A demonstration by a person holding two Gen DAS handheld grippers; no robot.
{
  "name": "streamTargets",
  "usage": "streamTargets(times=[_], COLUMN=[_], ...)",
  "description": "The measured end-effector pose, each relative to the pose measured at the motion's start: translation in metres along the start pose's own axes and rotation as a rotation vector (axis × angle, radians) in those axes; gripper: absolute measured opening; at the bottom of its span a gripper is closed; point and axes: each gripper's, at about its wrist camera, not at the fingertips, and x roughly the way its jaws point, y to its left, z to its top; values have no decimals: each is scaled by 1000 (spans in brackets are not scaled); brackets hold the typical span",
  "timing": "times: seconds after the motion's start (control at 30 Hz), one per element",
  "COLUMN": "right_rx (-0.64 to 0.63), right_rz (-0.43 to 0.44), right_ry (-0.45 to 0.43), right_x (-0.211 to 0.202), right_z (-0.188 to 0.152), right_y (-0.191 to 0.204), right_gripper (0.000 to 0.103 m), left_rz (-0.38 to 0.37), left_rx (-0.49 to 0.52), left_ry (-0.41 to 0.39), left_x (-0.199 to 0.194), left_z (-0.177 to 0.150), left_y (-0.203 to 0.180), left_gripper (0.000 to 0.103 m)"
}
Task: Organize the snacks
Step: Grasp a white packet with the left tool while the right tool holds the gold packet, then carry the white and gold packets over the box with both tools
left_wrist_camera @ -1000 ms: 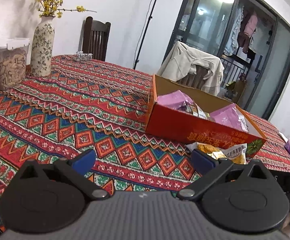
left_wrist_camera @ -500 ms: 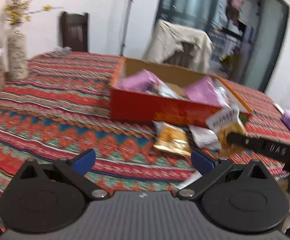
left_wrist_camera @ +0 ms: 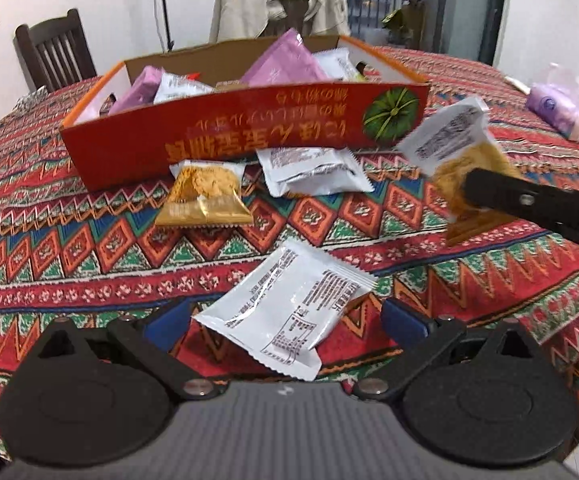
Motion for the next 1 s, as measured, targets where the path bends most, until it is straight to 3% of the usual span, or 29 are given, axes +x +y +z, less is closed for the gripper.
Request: streamTargets(times=[0.2,0.27,0.33,0.4,0.57,1.0], right_rx=[18,26,30,21,10,-83], right_rz=[11,8,12,13,-2,-78], right_ry=[7,16,18,16,15,-14], right_x=[3,6,8,7,7,12], right_z=[-4,-6,-6,-7,-7,20], right_y=[-8,-11,-12,-11,-7,28], right_gripper=[12,12,12,12,12,12], left_rz=[24,17,19,36,25,-24], left_rx=[-41,-31,-22,-6,1,-17], left_ry=[-28,-47,-65,-79,-109,-284], left_x=[5,1,-3,-6,-13,-45], left_z=[2,1,0,-1,0,10], left_y=[1,-3,-7,-11,-10,22], left_gripper=[101,90,70,64,60,60])
